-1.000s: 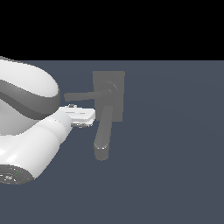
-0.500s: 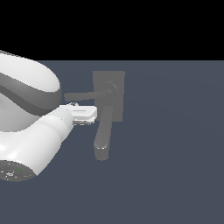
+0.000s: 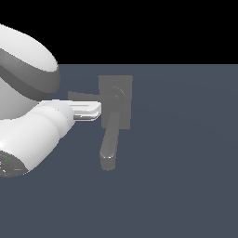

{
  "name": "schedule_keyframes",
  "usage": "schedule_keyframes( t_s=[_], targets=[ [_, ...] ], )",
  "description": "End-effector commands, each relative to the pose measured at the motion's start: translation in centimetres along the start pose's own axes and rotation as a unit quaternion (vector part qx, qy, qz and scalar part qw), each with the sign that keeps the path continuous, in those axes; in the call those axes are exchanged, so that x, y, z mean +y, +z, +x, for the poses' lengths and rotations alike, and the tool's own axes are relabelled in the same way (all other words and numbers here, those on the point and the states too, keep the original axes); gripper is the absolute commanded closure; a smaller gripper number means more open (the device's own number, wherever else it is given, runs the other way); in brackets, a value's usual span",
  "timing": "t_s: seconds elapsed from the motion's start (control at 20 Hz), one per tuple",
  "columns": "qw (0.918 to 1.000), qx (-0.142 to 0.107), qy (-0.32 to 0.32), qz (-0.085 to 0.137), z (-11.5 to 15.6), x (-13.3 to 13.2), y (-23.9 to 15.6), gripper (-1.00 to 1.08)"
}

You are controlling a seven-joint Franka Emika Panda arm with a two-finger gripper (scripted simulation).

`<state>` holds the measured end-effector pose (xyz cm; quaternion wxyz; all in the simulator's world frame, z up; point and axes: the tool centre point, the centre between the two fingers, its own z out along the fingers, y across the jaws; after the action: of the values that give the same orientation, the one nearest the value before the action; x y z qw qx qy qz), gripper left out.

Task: Turn on the faucet by rotating a designated handle.

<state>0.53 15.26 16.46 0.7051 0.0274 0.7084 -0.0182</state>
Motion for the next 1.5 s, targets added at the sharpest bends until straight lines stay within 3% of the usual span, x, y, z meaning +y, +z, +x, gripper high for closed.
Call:
schedule_keyframes(
  t_s=[0.0, 0.15, 1.15, 1.25, 1.45],
  targets=[
    [1.0000, -0.003, 0.001, 0.000, -1.4, 0.2, 0.0, 1.08],
    [1.0000, 0.001, 0.000, 0.000, -1.0, 0.1, 0.0, 1.08],
    [1.0000, -0.002, 0.001, 0.000, -8.2, -2.1, 0.0, 1.08],
    [1.0000, 0.005, -0.001, 0.001, -7.1, -2.1, -0.2, 1.08],
    [1.0000, 0.003, 0.000, 0.000, -8.2, -3.1, -0.2, 1.08]
  ],
)
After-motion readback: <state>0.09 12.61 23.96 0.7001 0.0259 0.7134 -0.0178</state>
